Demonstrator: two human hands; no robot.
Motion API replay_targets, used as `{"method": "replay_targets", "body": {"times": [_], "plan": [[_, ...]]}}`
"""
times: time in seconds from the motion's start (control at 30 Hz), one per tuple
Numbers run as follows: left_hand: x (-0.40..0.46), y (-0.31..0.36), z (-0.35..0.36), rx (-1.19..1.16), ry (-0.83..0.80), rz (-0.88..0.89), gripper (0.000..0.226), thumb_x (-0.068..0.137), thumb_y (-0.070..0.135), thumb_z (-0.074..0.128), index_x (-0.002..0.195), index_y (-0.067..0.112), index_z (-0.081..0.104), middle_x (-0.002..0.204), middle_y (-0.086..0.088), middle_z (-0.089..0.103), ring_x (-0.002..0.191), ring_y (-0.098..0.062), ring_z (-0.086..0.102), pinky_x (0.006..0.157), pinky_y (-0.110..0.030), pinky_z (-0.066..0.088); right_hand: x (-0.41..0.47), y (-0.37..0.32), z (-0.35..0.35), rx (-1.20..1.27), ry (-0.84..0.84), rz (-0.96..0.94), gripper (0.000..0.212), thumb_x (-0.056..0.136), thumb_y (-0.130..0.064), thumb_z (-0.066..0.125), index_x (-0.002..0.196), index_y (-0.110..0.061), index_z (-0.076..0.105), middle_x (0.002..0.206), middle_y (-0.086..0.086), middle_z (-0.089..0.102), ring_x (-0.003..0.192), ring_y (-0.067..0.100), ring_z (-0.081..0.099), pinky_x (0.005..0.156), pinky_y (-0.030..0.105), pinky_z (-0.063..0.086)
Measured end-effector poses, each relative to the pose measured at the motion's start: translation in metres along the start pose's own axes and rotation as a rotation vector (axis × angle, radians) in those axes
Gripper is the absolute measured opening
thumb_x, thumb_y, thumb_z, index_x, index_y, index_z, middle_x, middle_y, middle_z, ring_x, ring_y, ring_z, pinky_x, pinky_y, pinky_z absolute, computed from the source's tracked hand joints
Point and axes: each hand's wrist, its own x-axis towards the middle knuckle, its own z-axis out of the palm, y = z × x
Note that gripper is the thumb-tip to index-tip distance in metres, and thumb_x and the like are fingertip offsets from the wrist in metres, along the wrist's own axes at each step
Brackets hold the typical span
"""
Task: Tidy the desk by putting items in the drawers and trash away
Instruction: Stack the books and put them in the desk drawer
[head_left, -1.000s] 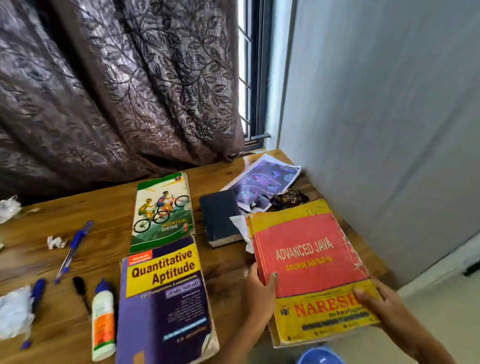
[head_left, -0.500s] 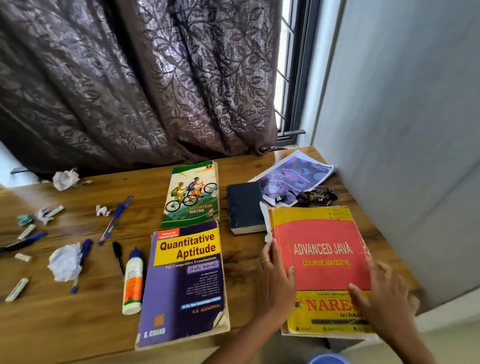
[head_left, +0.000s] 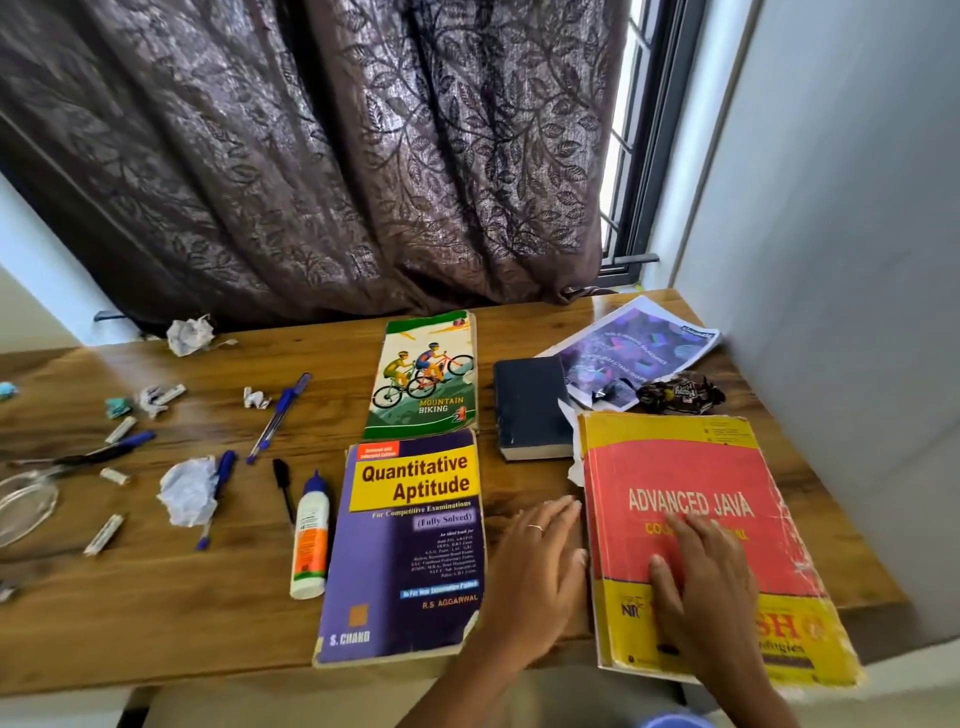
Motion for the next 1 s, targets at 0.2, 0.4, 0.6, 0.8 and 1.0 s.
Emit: {"method": "replay_targets", "body": {"times": [0.2,0.4,0.6,0.8,1.0], "plan": [[-0.021,-0.065,-0.042,0.124,0.160,-0.259,0.056,0.093,0.042,0.044,0.145,0.022,0.034,0.149,0.006,0.037,0.138,-0.011,0.030,0.115,-0.039,0.028,-0.023,-0.088,0.009,0.549,0.044,-0.247,0.030,0.077,-0.009,0.050,0.098,-0.023,0.067,0.093,-0.016,0.062,0.085,0.001,0.058,0.072,0.014,0.045],[-0.030,-0.117,-0.063,0.339,0.096,-0.465,0.063,0.094,0.055,0.031,0.148,0.024,0.025,0.155,0.001,0.027,0.144,-0.019,0.020,0.115,-0.050,0.011,-0.019,-0.126,0.064,0.854,-0.553,0.094,0.041,0.087,-0.021,0.063,0.124,-0.031,0.048,0.126,-0.002,0.052,0.118,0.016,0.052,0.087,0.040,0.056],[-0.030,-0.119,-0.062,0.373,0.081,-0.461,0.060,0.086,0.055,0.031,0.135,0.021,0.044,0.136,-0.005,0.054,0.124,-0.027,0.053,0.091,-0.059,0.043,-0.009,-0.139,0.077,0.996,-0.589,0.391,0.051,0.083,-0.016,0.068,0.127,-0.019,0.042,0.113,0.006,0.062,0.098,0.023,0.067,0.075,0.040,0.059],[-0.029,-0.119,-0.063,0.387,0.053,-0.460,0.060,0.087,0.053,0.030,0.133,0.021,0.052,0.136,-0.006,0.054,0.124,-0.027,0.052,0.090,-0.061,0.042,0.013,-0.139,0.074,1.039,-0.726,0.529,0.031,0.084,-0.017,0.068,0.113,-0.011,0.059,0.100,0.015,0.071,0.095,0.033,0.068,0.085,0.046,0.056],[-0.028,-0.122,-0.062,0.367,0.047,-0.458,0.059,0.087,0.052,0.032,0.132,0.022,0.052,0.135,-0.006,0.055,0.124,-0.028,0.052,0.090,-0.061,0.041,0.006,-0.155,0.083,0.794,-0.706,0.387,0.058,0.075,-0.024,0.078,0.121,-0.015,0.045,0.099,0.002,0.069,0.080,0.015,0.070,0.062,0.027,0.057]]}}
